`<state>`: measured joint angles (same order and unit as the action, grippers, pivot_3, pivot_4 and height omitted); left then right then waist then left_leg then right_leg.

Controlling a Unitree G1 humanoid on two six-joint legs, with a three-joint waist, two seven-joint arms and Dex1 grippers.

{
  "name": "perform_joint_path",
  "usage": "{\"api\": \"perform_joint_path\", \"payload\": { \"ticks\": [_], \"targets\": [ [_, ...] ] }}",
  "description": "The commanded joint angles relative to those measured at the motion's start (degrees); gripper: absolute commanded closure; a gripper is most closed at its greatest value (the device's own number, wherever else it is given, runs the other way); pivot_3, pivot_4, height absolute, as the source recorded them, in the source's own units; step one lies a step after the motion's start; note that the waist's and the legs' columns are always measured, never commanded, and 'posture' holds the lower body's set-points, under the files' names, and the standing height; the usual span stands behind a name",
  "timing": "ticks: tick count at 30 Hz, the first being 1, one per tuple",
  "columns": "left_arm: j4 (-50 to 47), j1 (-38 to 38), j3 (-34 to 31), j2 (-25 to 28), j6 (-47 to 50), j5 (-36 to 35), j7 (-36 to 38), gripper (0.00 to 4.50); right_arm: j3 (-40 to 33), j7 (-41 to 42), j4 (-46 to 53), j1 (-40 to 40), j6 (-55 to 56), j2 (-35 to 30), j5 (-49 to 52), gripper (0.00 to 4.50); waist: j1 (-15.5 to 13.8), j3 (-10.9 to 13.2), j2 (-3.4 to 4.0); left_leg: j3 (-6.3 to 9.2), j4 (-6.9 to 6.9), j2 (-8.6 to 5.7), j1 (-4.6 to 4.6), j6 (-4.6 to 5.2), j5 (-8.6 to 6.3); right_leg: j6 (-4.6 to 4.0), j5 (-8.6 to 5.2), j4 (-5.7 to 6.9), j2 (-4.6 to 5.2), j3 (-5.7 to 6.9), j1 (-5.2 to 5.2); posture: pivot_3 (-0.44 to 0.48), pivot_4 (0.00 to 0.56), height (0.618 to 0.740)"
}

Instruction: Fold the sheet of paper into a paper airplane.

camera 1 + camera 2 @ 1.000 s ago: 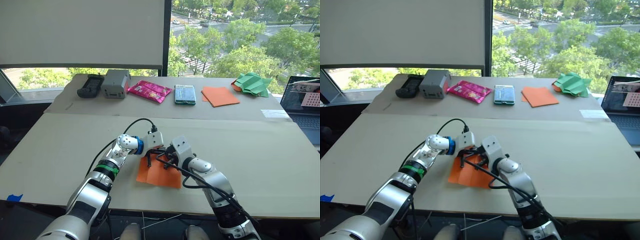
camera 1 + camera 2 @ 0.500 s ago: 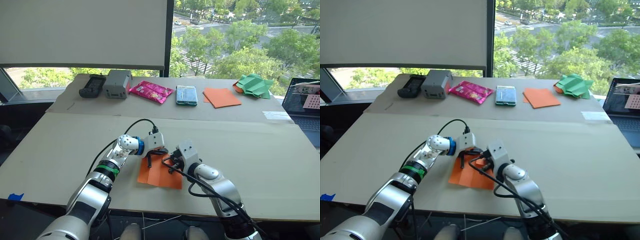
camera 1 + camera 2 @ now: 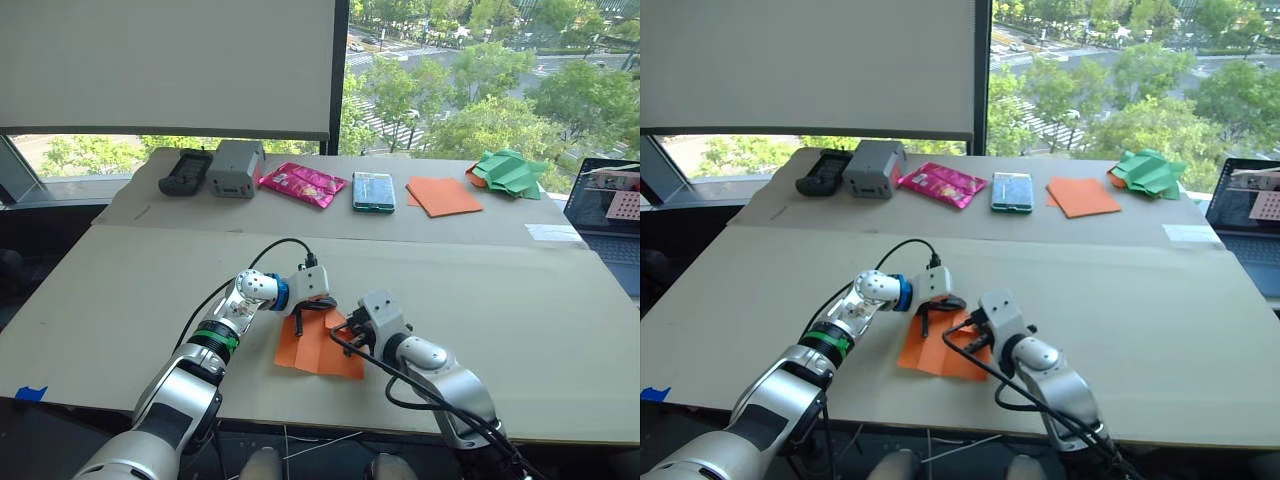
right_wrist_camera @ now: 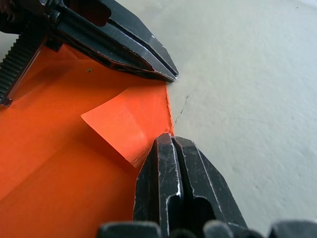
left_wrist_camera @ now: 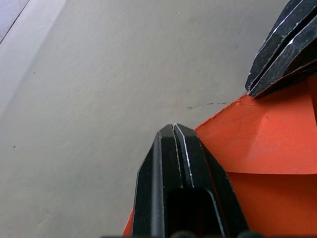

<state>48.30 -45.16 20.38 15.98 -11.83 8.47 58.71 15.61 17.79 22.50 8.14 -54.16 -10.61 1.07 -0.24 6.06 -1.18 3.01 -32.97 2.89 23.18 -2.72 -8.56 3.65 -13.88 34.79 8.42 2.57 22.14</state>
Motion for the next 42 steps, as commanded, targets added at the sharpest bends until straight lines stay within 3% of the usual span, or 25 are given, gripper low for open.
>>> {"api": "perform_joint_path", "payload": {
  "ticks": [1, 14, 21, 26, 32, 40, 42],
  "targets": [
    [2.96, 1.15, 2.01, 0.86, 0.91, 2.79, 0.88, 4.5, 1.98, -0.03, -4.1, -4.92, -7.34, -1.85, 0.52, 4.46, -0.07, -0.01, -0.01, 0.0, 0.0, 0.0, 0.0, -0.01, -0.01, 0.0, -0.01, 0.0, 0.0, 0.0, 0.0, 0.0, 0.15, 0.702],
    [3.72, 0.74, 2.03, 0.87, 0.46, 2.9, 0.92, 4.5, -0.04, -0.56, 2.81, -11.59, -10.4, -4.98, 3.06, 4.46, -0.39, -0.05, -0.18, 0.0, 0.05, 0.02, 0.01, -0.08, -0.05, -0.01, -0.13, -0.13, 0.04, 0.07, -0.02, 0.0, 0.15, 0.702],
    [4.34, 0.31, 2.07, 0.76, 0.05, 2.99, 0.78, 4.5, -1.12, -1.53, 6.49, -8.44, -11.76, -3.82, 4.03, 4.46, -0.36, -0.01, -0.13, 0.02, 0.05, 0.05, 0.09, -0.1, -0.06, -0.01, -0.13, -0.38, 0.05, 0.13, -0.01, 0.0, 0.15, 0.702],
    [2.73, -0.36, 0.79, 1.44, 0.32, 2.12, 0.49, 4.5, -1.85, -0.93, 11.32, -0.84, -8.66, -2.12, 5.76, 4.46, -0.1, 0.44, 0.11, 0.03, 0.12, 0.07, 0.18, -0.1, -0.06, -0.01, -0.13, -0.66, 0.05, 0.2, 0.06, 0.0, 0.15, 0.702],
    [-11.0, 0.63, -5.18, 5.23, 7.78, -3.84, 2.23, 4.5, -0.74, 2.21, 14.29, 2.99, -5.67, -2.92, 7.96, 4.46, 0.47, 1.38, 0.55, 0.07, 0.16, 0.06, 0.57, -0.07, -0.04, 0.05, -0.07, -0.68, 0.04, 0.26, 0.3, 0.0, 0.15, 0.702],
    [-35.06, 10.46, -17.25, 10.95, 30.69, -17.66, 1.41, 4.5, 2.3, 2.96, 7.25, 5.69, -0.28, -3.72, 6.85, 4.46, 0.77, 1.41, 0.58, 0.07, 0.22, 0.04, 0.54, 0.47, 0.29, 0.39, 0.31, -0.74, 0.0, 0.26, 0.15, 0.0, 0.15, 0.702],
    [-39.21, 14.4, -20.0, 12.11, 36.12, -21.23, 1.04, 3.96, 1.52, 3.13, 5.79, 6.47, 1.12, -3.23, 7.35, 4.5, 0.85, 1.41, 0.58, 0.07, 0.22, 0.04, 0.52, 0.47, 0.29, 0.35, 0.23, -0.75, 0.0, 0.26, 0.13, 0.0, 0.15, 0.702]
  ]
}}
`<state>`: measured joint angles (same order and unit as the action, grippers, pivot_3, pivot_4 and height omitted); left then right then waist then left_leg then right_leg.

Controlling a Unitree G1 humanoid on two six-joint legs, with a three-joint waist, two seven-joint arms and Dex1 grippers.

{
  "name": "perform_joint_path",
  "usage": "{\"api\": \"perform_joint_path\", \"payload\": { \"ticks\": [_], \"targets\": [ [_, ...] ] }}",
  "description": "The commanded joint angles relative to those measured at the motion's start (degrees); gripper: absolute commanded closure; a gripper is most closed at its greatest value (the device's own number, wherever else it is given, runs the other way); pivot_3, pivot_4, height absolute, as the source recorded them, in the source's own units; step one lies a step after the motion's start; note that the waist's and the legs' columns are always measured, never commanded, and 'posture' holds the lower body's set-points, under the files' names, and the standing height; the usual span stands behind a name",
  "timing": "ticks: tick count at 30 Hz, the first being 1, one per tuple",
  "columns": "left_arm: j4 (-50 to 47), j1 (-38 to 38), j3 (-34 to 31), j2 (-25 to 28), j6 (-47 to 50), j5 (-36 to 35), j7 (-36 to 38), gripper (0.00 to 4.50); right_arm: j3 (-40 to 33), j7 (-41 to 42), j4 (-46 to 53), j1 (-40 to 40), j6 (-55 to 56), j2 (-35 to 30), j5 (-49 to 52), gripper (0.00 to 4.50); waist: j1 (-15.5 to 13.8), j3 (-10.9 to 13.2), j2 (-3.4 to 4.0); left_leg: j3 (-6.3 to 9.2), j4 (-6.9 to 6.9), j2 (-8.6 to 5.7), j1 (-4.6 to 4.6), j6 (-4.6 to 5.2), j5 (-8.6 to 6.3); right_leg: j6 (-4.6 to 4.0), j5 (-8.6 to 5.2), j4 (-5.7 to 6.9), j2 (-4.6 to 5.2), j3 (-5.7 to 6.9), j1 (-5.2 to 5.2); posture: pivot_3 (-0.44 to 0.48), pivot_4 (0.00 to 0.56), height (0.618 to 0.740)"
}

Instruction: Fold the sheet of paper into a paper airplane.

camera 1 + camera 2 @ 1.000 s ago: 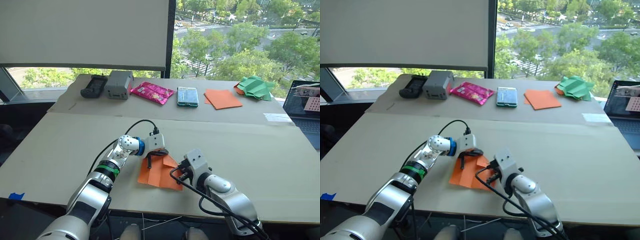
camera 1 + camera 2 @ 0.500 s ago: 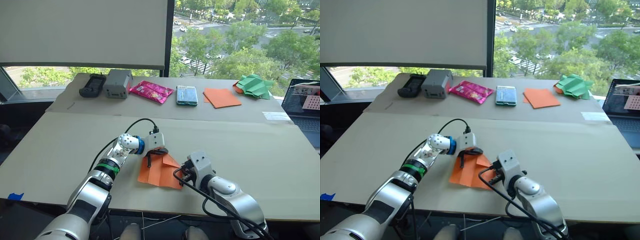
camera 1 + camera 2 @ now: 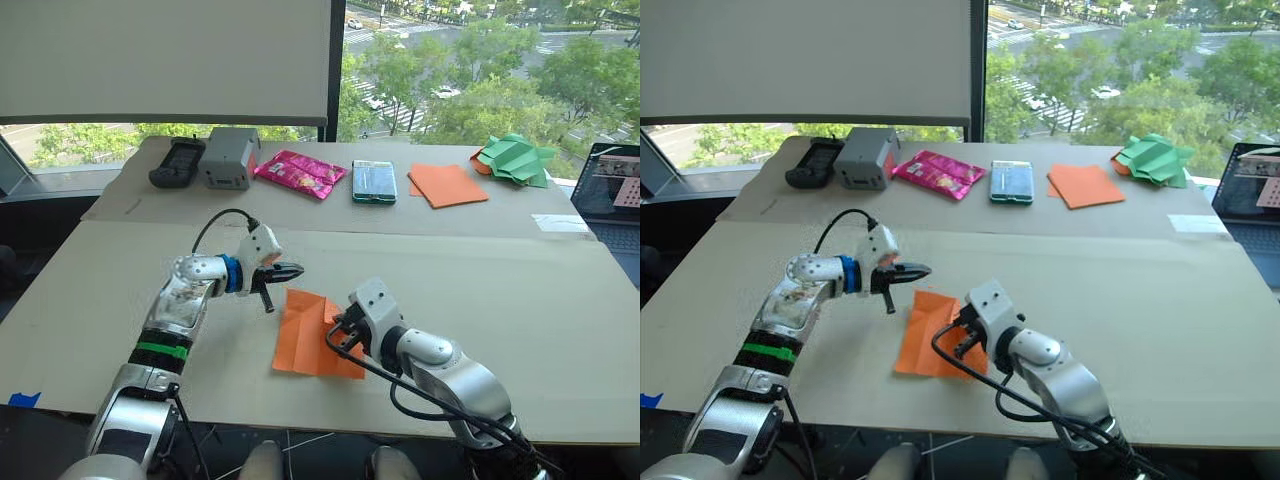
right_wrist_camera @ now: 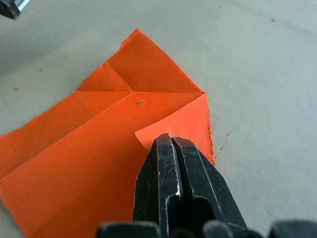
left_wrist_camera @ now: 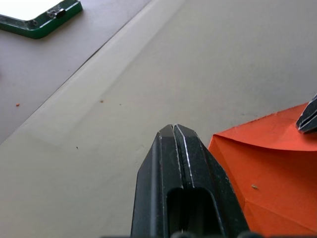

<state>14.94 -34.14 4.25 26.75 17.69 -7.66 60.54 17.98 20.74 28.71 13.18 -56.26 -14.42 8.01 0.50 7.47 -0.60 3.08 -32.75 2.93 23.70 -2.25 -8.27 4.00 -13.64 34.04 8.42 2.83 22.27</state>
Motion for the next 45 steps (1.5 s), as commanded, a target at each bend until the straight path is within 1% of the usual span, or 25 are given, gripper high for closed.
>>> {"api": "perform_joint_path", "payload": {
  "ticks": [1, 3, 4, 5, 6, 7, 8, 11, 17, 22, 25, 26, 27, 32, 34, 36, 39, 43, 45],
  "targets": [
    [-7.57, 4.98, -5.15, 1.46, 9.46, -7.21, -0.98, 3.72, -1.34, 0.28, -0.98, 1.65, 3.83, 0.83, 0.7, 4.5, 0.21, 0.01, 0.02, 0.0, 0.0, 0.0, 0.0, 0.0, 0.0, -0.04, -0.02, 0.0, 0.0, 0.0, 0.01, 0.0, 0.15, 0.702],
    [-10.69, 7.6, -6.96, 1.41, 15.23, -11.21, -1.35, 2.95, -1.89, 0.61, -2.06, 1.8, 4.88, 1.1, 1.09, 4.5, 0.17, 0.06, -0.02, 0.01, 0.0, 0.01, -0.03, -0.03, -0.02, -0.11, -0.06, 0.03, 0.0, 0.0, 0.02, 0.0, 0.15, 0.702],
    [-11.69, 8.93, -7.61, 1.13, 17.49, -12.52, -2.16, 2.73, -1.72, 0.87, -2.85, 1.77, 5.55, 0.9, 0.92, 4.5, 0.16, 0.1, -0.03, 0.02, 0.01, 0.02, -0.03, -0.12, -0.07, -0.11, -0.06, 0.04, 0.0, 0.0, 0.04, 0.0, 0.15, 0.702],
    [-12.26, 9.74, -8.28, 0.74, 19.75, -13.69, -3.32, 2.33, -1.61, 1.05, -3.45, 1.73, 6.06, 0.77, 0.81, 4.5, 0.07, 0.14, -0.03, 0.03, 0.01, 0.02, -0.01, -0.41, -0.26, -0.11, -0.06, 0.04, 0.0, 0.03, 0.04, 0.0, 0.15, 0.702],
    [-12.47, 10.32, -8.87, 0.4, 21.52, -14.69, -4.38, 2.06, -1.47, 1.21, -3.9, 1.69, 6.44, 0.61, 0.74, 4.5, -0.01, 0.21, -0.05, 0.04, 0.01, 0.02, -0.01, -0.45, -0.28, -0.12, -0.06, 0.05, 0.0, 0.03, 0.04, 0.0, 0.15, 0.702],
    [-12.45, 10.88, -9.24, 0.2, 22.93, -15.28, -5.37, 1.65, -1.16, 1.44, -4.3, 1.74, 6.77, 0.27, 0.57, 4.5, -0.09, 0.32, -0.07, 0.03, 0.02, 0.02, 0.01, -0.46, -0.29, -0.12, -0.06, 0.03, 0.0, 0.04, 0.04, 0.0, 0.15, 0.702],
    [-12.45, 11.25, -9.53, 0.06, 24.36, -16.0, -6.15, 1.39, -1.07, 1.55, -4.6, 1.72, 7.05, 0.12, 0.56, 4.5, -0.11, 0.4, -0.05, 0.03, 0.01, 0.02, 0.03, -0.47, -0.29, -0.13, -0.06, 0.03, 0.01, 0.04, 0.04, 0.0, 0.15, 0.702],
    [-11.16, 11.21, -12.01, -1.74, 28.39, -19.63, -8.6, 1.39, -0.79, 1.89, -5.37, 1.72, 7.6, -0.18, 0.37, 4.5, -0.07, 0.6, -0.04, 0.03, 0.01, 0.0, 0.08, -0.5, -0.31, -0.13, -0.07, -0.06, 0.03, 0.04, 0.1, 0.0, 0.15, 0.702],
    [-8.4, 12.43, -8.2, -2.36, 26.49, -16.87, -10.97, 1.39, -0.5, 1.9, -6.2, 1.55, 7.87, 0.04, 0.2, 4.5, 0.0, 0.63, -0.09, 0.02, -0.01, -0.01, 0.08, -0.48, -0.3, -0.11, -0.02, 0.01, 0.02, 0.03, 0.08, 0.0, 0.15, 0.702],
    [-8.05, 10.62, -7.05, -4.52, 25.11, -16.99, -13.01, 1.39, -0.21, 1.67, -6.28, 1.44, 7.57, 0.03, 0.02, 4.5, -0.63, 0.59, -0.05, 0.01, -0.02, -0.02, 0.0, -0.43, -0.26, -0.12, 0.1, 0.07, 0.0, 0.03, -0.02, 0.0, 0.15, 0.702],
    [-8.26, 9.98, -6.4, -4.73, 23.24, -16.69, -12.98, 1.39, -0.05, 1.53, -6.17, 1.1, 7.38, -0.15, -0.12, 4.5, -0.79, 0.59, -0.06, 0.0, -0.04, -0.02, 0.01, -0.43, -0.26, -0.12, 0.1, 0.04, 0.0, 0.03, -0.01, 0.0, 0.15, 0.702],
    [-8.28, 9.87, -6.32, -4.71, 22.95, -16.84, -12.91, 1.91, -0.03, 1.5, -6.2, 1.08, 7.38, -0.13, -0.13, 4.5, -0.8, 0.59, -0.06, 0.0, -0.04, -0.02, 0.02, -0.44, -0.27, -0.12, 0.1, 0.03, 0.0, 0.03, 0.0, 0.0, 0.15, 0.702],
    [-8.27, 9.86, -6.03, -4.55, 22.55, -16.71, -12.81, 2.11, -0.01, 1.47, -6.2, 1.03, 7.39, -0.11, -0.12, 4.5, -0.8, 0.59, -0.06, 0.0, -0.04, -0.02, 0.02, -0.44, -0.27, -0.12, 0.1, 0.03, 0.0, 0.03, 0.0, 0.0, 0.15, 0.702],
    [-8.65, 10.07, -3.53, -4.29, 19.82, -15.63, -11.83, 3.84, 0.31, 1.02, -6.2, 0.62, 7.4, 0.18, -0.25, 4.5, -0.9, 0.59, -0.06, 0.0, -0.04, -0.02, 0.02, -0.46, -0.28, -0.13, 0.1, 0.02, 0.0, 0.03, 0.02, 0.0, 0.15, 0.702],
    [-9.21, 10.16, -2.78, -4.09, 18.31, -15.14, -11.32, 4.44, 0.38, 0.87, -6.15, 0.56, 7.32, 0.28, -0.25, 4.5, -0.93, 0.59, -0.06, 0.0, -0.04, -0.02, 0.03, -0.46, -0.28, -0.13, 0.1, 0.02, 0.01, 0.03, 0.03, 0.0, 0.15, 0.702],
    [-10.05, 10.62, -1.22, -3.32, 14.8, -13.16, -10.7, 4.48, 0.28, 0.7, -6.07, 0.5, 7.24, 0.44, -0.13, 4.5, -0.97, 0.59, -0.06, 0.0, -0.05, -0.02, 0.03, -0.46, -0.28, -0.13, 0.1, 0.02, 0.0, 0.03, 0.02, 0.0, 0.15, 0.702],
    [-10.73, 11.08, 0.17, -2.53, 12.02, -11.49, -10.27, 4.48, 0.1, 0.51, -6.05, 0.42, 7.27, 0.58, 0.02, 4.5, -1.02, 0.59, -0.06, 0.0, -0.05, -0.02, 0.03, -0.46, -0.28, -0.12, 0.1, 0.03, 0.0, 0.03, 0.02, 0.0, 0.15, 0.702],
    [-13.58, 13.23, 6.14, 0.68, 4.19, -6.02, -6.76, 4.48, -0.91, -0.15, -6.39, 0.55, 7.22, 1.29, 0.53, 4.5, -1.03, 0.58, -0.04, -0.03, -0.05, -0.02, 0.03, -0.46, -0.28, -0.13, 0.1, 0.03, 0.0, 0.01, 0.02, 0.0, 0.15, 0.702],
    [-13.21, 13.73, 9.34, 2.14, 0.24, -2.27, -6.18, 4.48, -1.36, -0.46, -6.73, 0.8, 7.16, 1.74, 0.63, 4.5, -1.12, 0.59, -0.04, -0.03, -0.05, -0.02, 0.03, -0.46, -0.28, -0.13, 0.1, 0.02, 0.01, 0.01, 0.03, 0.0, 0.15, 0.702]
  ]
}}
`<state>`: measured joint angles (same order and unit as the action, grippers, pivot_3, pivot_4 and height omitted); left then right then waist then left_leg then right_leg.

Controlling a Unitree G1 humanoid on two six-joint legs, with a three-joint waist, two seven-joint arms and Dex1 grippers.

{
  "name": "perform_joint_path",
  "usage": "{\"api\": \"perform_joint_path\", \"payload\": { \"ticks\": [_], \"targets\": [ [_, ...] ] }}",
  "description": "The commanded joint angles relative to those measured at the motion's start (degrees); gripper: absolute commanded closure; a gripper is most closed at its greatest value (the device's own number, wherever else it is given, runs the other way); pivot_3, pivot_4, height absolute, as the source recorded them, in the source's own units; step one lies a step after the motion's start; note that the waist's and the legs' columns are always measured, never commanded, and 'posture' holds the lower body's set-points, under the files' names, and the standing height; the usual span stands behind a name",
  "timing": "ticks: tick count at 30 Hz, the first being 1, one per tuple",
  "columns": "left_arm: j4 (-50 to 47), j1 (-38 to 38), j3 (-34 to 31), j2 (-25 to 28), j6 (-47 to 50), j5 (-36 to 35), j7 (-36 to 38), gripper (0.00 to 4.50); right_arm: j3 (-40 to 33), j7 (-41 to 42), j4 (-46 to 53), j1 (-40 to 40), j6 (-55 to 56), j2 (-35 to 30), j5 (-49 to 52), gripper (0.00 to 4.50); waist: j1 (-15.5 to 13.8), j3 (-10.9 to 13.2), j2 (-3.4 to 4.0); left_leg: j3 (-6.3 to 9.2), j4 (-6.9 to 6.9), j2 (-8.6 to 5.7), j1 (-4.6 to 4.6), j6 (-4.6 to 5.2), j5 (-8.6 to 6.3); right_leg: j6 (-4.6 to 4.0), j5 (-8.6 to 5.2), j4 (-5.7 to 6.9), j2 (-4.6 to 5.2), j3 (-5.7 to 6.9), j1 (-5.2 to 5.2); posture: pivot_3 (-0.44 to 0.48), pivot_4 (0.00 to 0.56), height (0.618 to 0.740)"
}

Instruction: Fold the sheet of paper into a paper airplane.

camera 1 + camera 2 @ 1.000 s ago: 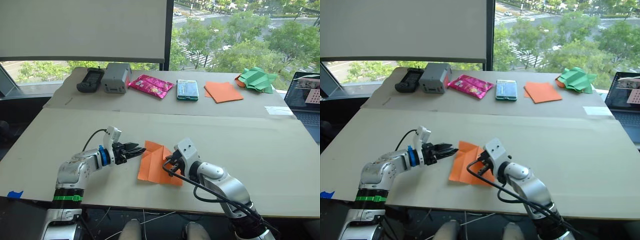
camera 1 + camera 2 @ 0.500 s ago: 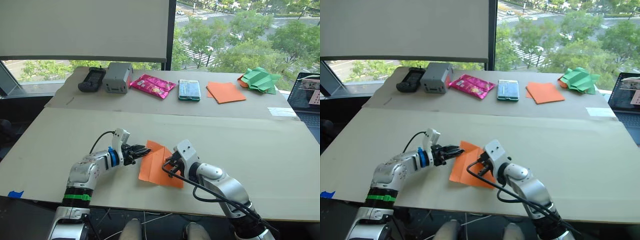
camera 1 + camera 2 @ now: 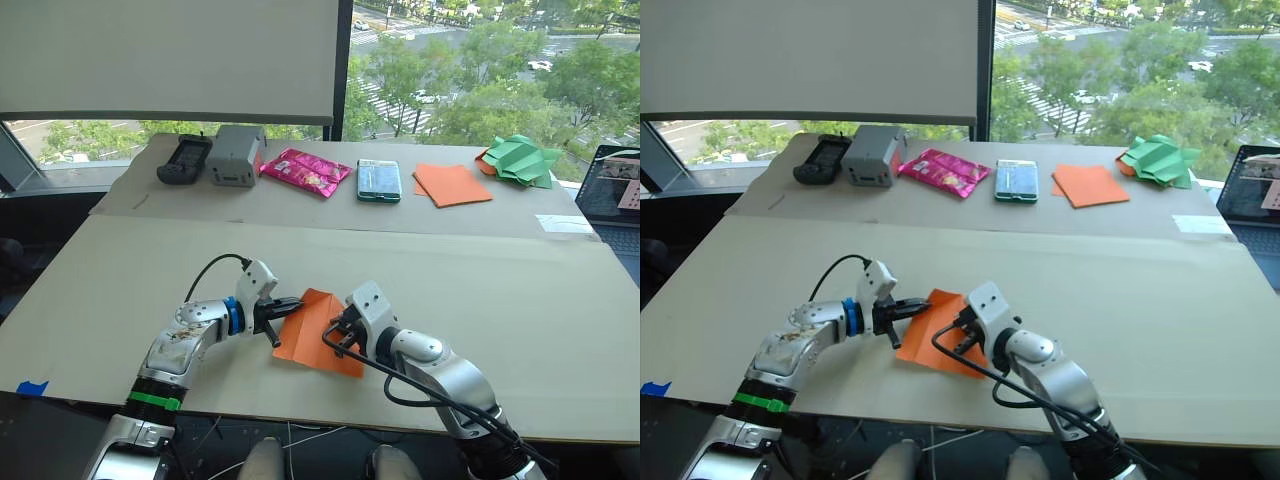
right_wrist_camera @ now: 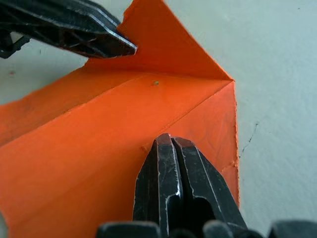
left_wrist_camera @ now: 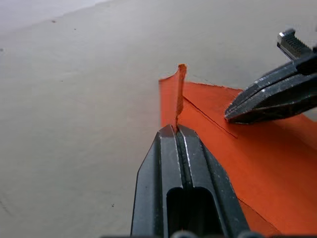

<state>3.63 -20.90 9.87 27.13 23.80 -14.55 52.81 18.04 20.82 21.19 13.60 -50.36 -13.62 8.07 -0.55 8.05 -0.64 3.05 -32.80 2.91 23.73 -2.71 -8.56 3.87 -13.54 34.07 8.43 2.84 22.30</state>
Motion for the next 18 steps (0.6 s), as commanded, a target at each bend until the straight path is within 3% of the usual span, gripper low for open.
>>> {"api": "perform_joint_path", "payload": {
  "ticks": [1, 6, 18],
  "targets": [
    [-1.38, 0.69, 5.08, 2.44, -8.25, 6.71, 1.56, 4.48, -1.77, -0.7, 0.65, 0.42, 1.2, 1.29, 0.72, 4.5, -0.12, 0.0, 0.01, 0.0, 0.0, 0.0, 0.01, 0.0, 0.0, 0.0, 0.0, 0.0, 0.0, 0.0, 0.0, 0.0, 0.15, 0.702],
    [0.98, 0.32, 7.5, 2.68, -14.16, 10.73, 1.37, 4.48, -2.16, -0.87, 0.57, 0.48, 1.11, 1.75, 0.53, 4.5, -0.17, 0.0, 0.04, -0.01, 0.01, 0.01, 0.03, -0.01, 0.0, 0.0, -0.01, -0.01, 0.01, 0.0, 0.03, 0.0, 0.15, 0.702],
    [5.18, 0.04, 9.47, 3.27, -17.99, 14.98, 2.73, 4.48, -6.43, -2.78, 1.23, 0.71, 4.41, 4.78, 0.98, 4.5, -0.29, -0.13, 0.23, -0.03, 0.0, 0.01, 0.03, -0.01, 0.0, 0.0, 0.0, 0.0, 0.01, 0.0, -0.02, 0.0, 0.15, 0.702]
  ]
}}
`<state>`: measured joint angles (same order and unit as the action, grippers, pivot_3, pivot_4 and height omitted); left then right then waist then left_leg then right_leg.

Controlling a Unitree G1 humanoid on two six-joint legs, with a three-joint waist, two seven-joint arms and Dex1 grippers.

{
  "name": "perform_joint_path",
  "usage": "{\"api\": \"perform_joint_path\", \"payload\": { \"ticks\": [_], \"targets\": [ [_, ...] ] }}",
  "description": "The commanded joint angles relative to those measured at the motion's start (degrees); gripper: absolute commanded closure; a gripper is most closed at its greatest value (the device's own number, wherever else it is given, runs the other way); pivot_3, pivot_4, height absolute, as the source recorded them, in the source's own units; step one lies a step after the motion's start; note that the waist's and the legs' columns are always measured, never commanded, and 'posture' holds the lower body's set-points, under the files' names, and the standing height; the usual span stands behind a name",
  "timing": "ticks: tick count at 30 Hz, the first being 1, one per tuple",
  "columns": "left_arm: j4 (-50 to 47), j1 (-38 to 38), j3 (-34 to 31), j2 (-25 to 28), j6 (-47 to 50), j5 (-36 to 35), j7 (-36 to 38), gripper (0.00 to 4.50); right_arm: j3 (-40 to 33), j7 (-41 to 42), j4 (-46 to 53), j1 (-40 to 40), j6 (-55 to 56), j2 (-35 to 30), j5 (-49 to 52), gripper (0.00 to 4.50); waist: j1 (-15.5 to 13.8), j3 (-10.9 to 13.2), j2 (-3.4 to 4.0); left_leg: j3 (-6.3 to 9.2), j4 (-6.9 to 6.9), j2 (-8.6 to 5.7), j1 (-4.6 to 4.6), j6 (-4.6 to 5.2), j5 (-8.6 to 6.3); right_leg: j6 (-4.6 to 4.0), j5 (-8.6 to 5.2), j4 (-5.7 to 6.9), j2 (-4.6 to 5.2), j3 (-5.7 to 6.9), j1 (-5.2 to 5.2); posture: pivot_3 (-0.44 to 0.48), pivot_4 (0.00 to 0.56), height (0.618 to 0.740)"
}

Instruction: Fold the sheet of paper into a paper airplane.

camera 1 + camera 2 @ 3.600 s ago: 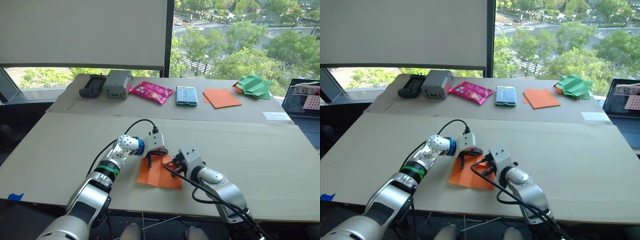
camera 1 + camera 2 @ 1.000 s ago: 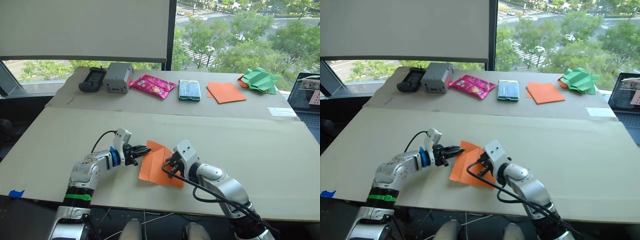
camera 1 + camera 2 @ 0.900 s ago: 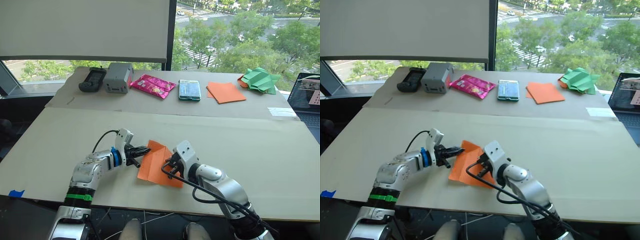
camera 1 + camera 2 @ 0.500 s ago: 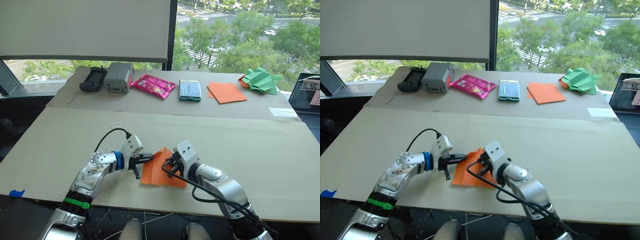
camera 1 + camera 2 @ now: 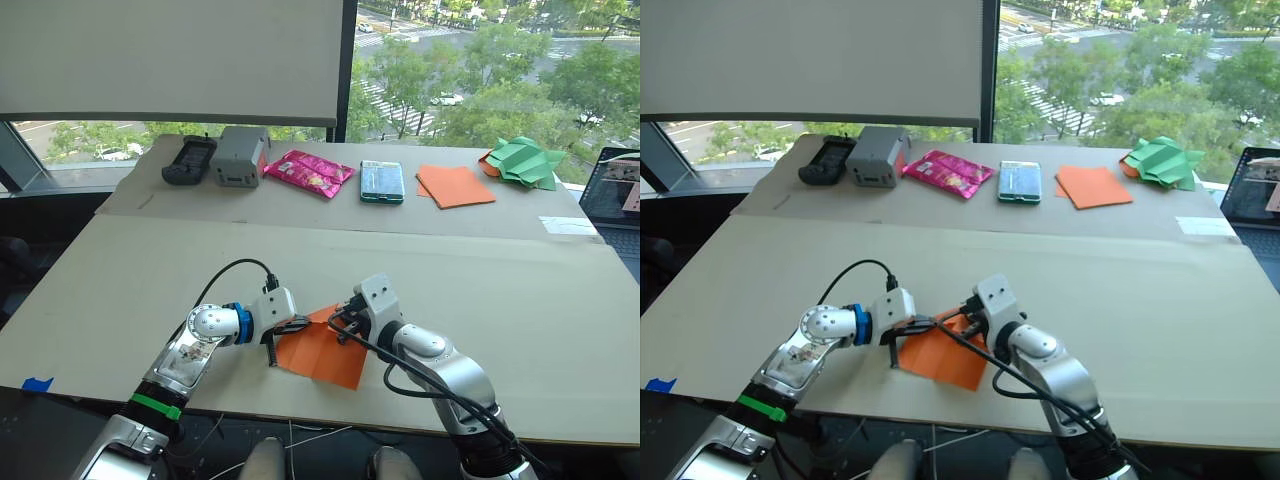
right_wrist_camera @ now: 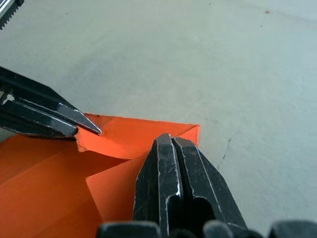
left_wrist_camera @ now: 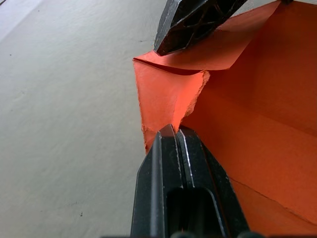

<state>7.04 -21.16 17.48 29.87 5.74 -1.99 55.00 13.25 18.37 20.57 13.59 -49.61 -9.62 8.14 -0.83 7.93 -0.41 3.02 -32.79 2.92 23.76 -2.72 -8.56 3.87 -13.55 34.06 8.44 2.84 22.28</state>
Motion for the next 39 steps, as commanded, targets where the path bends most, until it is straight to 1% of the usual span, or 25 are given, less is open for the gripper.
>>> {"api": "perform_joint_path", "payload": {
  "ticks": [1, 6, 14, 19, 22, 25, 27, 30, 33, 36, 39],
  "targets": [
    [1.88, 0.29, 1.87, 0.51, -0.01, 2.51, 0.59, 4.48, -1.86, -0.24, 1.93, 0.77, 4.44, 0.98, 0.97, 4.5, 0.0, -0.01, 0.01, 0.0, 0.0, 0.0, 0.0, 0.0, 0.0, 0.0, 0.0, 0.0, 0.0, 0.0, 0.0, 0.0, 0.15, 0.702],
    [1.66, 0.37, 2.11, 0.81, -0.59, 3.21, 0.92, 4.48, 1.28, 0.95, 1.47, 0.84, 5.67, 0.48, -0.16, 4.5, 0.03, -0.06, 0.09, 0.0, 0.0, 0.0, 0.0, 0.0, 0.0, 0.0, 0.0, 0.01, 0.0, 0.0, -0.01, 0.0, 0.15, 0.702],
    [1.21, 1.2, 2.02, 1.32, -0.75, 4.02, 1.18, 4.48, 4.31, -1.04, -8.7, 2.12, 8.05, 1.64, -3.35, 4.5, 0.16, -0.32, 0.22, 0.0, -0.02, 0.0, -0.01, 0.01, 0.01, 0.0, 0.0, 0.04, 0.0, 0.0, -0.01, 0.0, 0.15, 0.702],
    [0.72, 1.52, 1.5, 2.21, -0.98, 3.89, 1.64, 4.48, 4.24, -1.16, -11.01, 2.4, 6.66, 1.54, -4.16, 4.5, 0.26, -0.6, 0.17, 0.01, -0.02, 0.0, -0.06, 0.02, 0.01, 0.0, 0.0, 0.09, 0.0, 0.0, -0.02, 0.0, 0.15, 0.702],
    [-0.88, 1.17, -0.1, 4.07, 1.35, 1.94, 3.51, 3.73, 3.72, -1.26, -11.68, 2.35, 6.35, 1.34, -4.24, 4.5, 0.36, -0.61, 0.17, 0.02, -0.02, 0.01, -0.08, 0.02, 0.01, 0.0, 0.0, 0.12, -0.01, -0.01, -0.01, 0.0, 0.15, 0.702],
    [-2.69, 0.01, -1.74, 5.93, 5.03, -0.61, 5.91, 2.63, 3.28, -1.29, -12.18, 2.42, 6.55, 1.2, -4.22, 4.5, 0.51, -0.62, 0.19, 0.02, -0.02, 0.02, -0.12, 0.01, 0.01, 0.0, 0.0, 0.14, -0.01, -0.01, -0.01, 0.0, 0.15, 0.702],
    [-3.94, -2.18, -4.75, 5.25, 10.28, -5.82, 7.19, 1.99, 3.11, -1.46, -12.28, 2.44, 6.61, 1.35, -4.22, 4.5, 0.59, -0.61, 0.19, 0.02, -0.02, 0.02, -0.12, 0.01, 0.01, -0.01, 0.0, 0.14, -0.01, -0.01, 0.0, 0.0, 0.15, 0.702],
    [-5.3, -5.45, -8.4, 3.63, 17.87, -13.52, 9.41, 1.99, 2.97, -1.88, -12.52, 2.47, 6.74, 1.7, -4.23, 4.5, 0.4, -0.55, 0.1, 0.03, -0.02, 0.02, -0.02, 0.01, 0.01, 0.0, 0.0, 0.12, -0.01, 0.0, 0.02, 0.0, 0.15, 0.702],
    [-3.99, -7.92, -9.37, 2.02, 20.89, -16.62, 10.51, 1.99, 2.88, -2.35, -12.84, 2.56, 6.9, 2.07, -4.17, 4.5, 0.4, -0.55, 0.05, 0.03, -0.04, 0.01, -0.01, 0.02, 0.02, 0.0, 0.0, 0.11, -0.01, 0.0, 0.0, 0.0, 0.15, 0.702],
    [-0.35, -10.36, -8.42, -0.43, 21.3, -16.75, 10.35, 2.82, 2.88, -2.63, -13.17, 2.55, 7.12, 2.23, -4.29, 4.5, 0.5, -0.56, 0.05, 0.03, -0.05, 0.0, -0.03, 0.15, 0.1, 0.01, 0.0, 0.12, -0.01, -0.01, -0.02, 0.0, 0.15, 0.702],
    [4.13, -11.74, -6.18, -2.3, 19.08, -13.62, 8.81, 3.86, 2.73, -2.91, -13.12, 2.44, 7.17, 2.37, -4.28, 4.5, 0.57, -0.57, 0.04, 0.04, -0.06, 0.0, -0.08, 0.49, 0.3, 0.01, 0.01, 0.17, -0.03, -0.01, -0.04, 0.0, 0.15, 0.702]
  ]
}}
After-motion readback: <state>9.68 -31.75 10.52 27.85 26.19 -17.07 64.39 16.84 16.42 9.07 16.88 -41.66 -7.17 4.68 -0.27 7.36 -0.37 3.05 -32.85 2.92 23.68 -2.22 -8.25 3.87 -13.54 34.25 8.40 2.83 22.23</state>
